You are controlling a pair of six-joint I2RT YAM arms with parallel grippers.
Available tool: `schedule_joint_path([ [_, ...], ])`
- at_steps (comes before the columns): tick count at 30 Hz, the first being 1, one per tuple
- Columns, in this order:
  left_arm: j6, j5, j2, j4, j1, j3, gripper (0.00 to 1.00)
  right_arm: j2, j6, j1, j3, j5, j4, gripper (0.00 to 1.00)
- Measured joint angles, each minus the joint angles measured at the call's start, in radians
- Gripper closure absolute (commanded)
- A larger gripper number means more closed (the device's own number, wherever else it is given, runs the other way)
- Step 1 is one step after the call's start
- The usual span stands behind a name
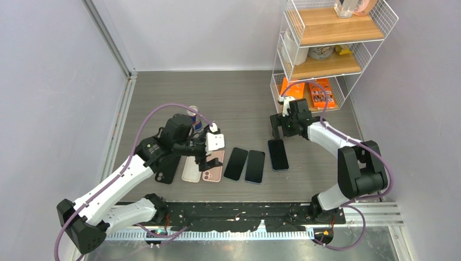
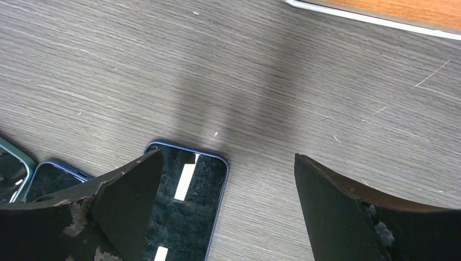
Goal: Take the phone out of the phone case
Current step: Adjust the phone at the center of the board.
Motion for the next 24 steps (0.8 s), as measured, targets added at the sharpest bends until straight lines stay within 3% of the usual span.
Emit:
schedule_joint_path([
  [24, 0.003, -0.002, -0.012, 0.005, 0.0, -0.021, 0.1, 0.154, -0.045, 0.054, 0.101, 0.136, -0.039, 0.04],
])
